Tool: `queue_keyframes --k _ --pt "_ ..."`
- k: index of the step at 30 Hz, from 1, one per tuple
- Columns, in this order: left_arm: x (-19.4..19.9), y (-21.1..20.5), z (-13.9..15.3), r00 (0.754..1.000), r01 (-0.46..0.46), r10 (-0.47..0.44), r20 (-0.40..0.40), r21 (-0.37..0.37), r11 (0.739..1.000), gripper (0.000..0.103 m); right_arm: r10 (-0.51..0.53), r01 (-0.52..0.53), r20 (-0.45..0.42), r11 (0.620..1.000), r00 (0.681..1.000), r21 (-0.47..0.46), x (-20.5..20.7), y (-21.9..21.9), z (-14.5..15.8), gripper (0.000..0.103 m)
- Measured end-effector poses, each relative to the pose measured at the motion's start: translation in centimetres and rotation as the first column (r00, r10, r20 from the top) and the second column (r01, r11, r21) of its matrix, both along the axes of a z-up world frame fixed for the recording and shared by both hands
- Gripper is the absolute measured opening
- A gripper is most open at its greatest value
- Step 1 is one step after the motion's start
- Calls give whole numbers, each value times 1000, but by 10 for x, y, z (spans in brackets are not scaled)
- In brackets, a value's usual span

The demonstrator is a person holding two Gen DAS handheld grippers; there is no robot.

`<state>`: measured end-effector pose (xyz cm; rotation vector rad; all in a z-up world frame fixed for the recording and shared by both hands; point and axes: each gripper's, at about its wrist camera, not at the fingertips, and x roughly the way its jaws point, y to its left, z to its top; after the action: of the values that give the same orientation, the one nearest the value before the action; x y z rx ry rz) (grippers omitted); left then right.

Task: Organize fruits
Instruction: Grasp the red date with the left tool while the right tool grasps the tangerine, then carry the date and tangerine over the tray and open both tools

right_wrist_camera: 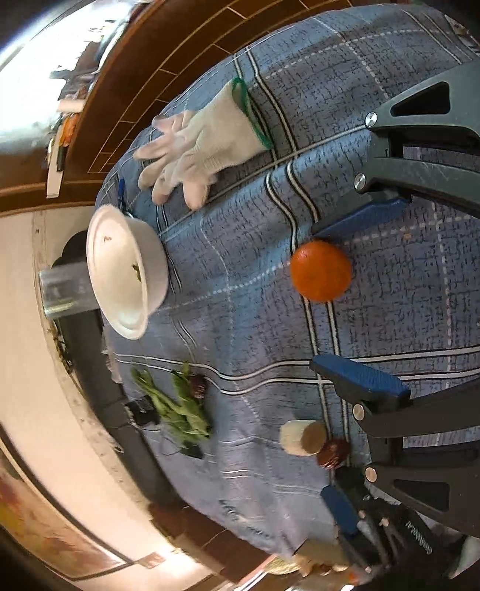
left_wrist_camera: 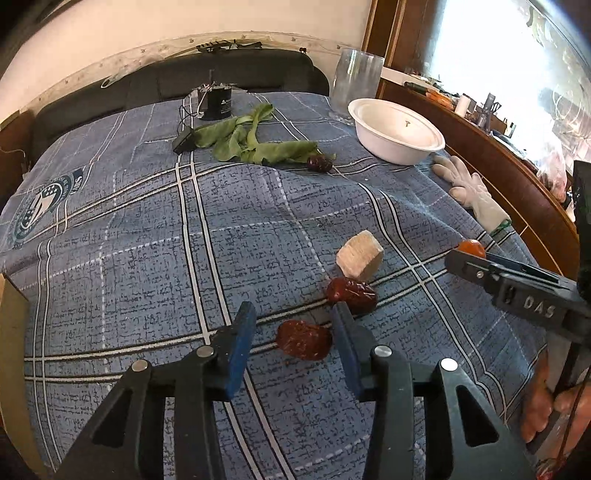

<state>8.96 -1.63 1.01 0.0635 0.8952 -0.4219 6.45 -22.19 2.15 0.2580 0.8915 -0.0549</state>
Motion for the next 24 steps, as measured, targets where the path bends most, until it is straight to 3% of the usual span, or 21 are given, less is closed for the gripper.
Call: queue_keyframes --k 2,3,4,11,20,24 --pt "-2 -2 0 1000 14 -14 0 17 1000 39 9 -9 -5 999 1000 -35 1 6 -2 53" --pt "-4 -4 0 1000 21 -21 3 35 999 28 10 -10 -9 999 1000 -50 1 7 -3 47" --pt "-4 -5 -1 1000 25 -25 2 41 999 28 5 -6 -10 998 1000 -70 1 9 -3 35" --pt "-9 4 3 1000 21 -21 6 -17 1000 28 -9 9 13 999 1000 -43 -6 4 3 33" --pt "-26 6 23 994 -7 10 106 -35 999 28 36 -40 94 998 995 41 -14 14 20 33" --pt "-45 17 47 984 -57 64 166 -46 997 28 63 -70 113 996 992 53 -18 25 22 33"
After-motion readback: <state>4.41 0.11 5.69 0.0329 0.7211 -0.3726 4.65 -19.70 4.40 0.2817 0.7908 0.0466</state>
